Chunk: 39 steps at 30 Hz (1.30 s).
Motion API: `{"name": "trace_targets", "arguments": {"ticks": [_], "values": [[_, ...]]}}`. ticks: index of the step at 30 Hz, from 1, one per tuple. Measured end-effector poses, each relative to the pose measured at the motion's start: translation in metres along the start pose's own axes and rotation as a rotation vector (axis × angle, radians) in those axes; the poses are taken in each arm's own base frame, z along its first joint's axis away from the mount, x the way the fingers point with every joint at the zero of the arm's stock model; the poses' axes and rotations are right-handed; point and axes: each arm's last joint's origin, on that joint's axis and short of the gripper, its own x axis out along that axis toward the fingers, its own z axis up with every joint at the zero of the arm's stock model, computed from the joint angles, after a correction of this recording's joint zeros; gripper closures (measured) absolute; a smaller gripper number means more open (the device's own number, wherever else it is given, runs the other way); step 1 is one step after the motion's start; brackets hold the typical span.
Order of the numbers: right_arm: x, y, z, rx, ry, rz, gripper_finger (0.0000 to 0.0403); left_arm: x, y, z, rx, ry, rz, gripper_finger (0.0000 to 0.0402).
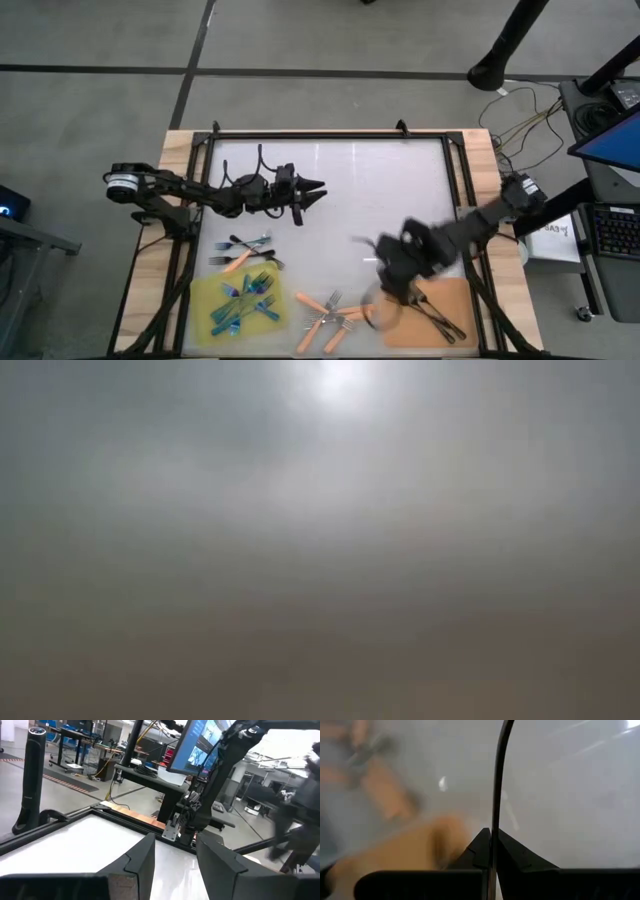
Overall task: Sort silverware by color (type)
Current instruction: Put the black fork into the orange bin, then put the blue fork into the yellow bin
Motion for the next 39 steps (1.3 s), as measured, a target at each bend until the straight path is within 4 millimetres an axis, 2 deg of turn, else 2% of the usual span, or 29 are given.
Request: {"name": "trace_targets", "arguments": {"ticks": [4, 7, 10, 13, 15, 20, 24, 33, 39], "values": [[-0.008, 0.037, -0.045, -0.024, 0.051, 0.093, 0.0394, 0.0, 0.0, 0.0, 0.0, 0.0, 0.0, 0.0278], [-0.009, 0.056, -0.078, -0.071, 0.071, 0.106, 0.0394, 0.0, 0.0, 0.0, -0.011, 0.0, 0.001, 0.0278], [0.0, 0.062, -0.104, -0.088, 0.09, 0.083, 0.0394, 0.0, 0.0, 0.0, -0.046, 0.0, 0.0, 0.0278], [0.016, 0.061, -0.118, -0.09, 0.125, 0.037, 0.0394, 0.0, 0.0, 0.0, -0.064, 0.003, -0.012, 0.0278], [0.03, 0.06, -0.124, -0.084, 0.18, 0.037, 0.0394, 0.0, -0.001, 0.0, -0.079, 0.009, -0.028, 0.0278], [0.067, 0.066, -0.137, -0.102, 0.309, 0.176, 0.0394, -0.001, -0.005, -0.001, -0.12, 0.029, -0.077, 0.0278], [0.081, 0.061, -0.141, -0.029, 0.326, 0.146, 0.0392, -0.001, -0.008, -0.003, -0.141, 0.064, -0.113, 0.0278], [0.076, 0.059, -0.138, -0.001, 0.338, 0.166, 0.0342, -0.009, -0.005, -0.017, -0.183, 0.281, -0.037, 0.0278], [0.055, 0.064, -0.131, -0.045, 0.312, 0.229, 0.0305, -0.028, -0.007, -0.012, -0.205, 0.465, -0.025, 0.0278]]}}
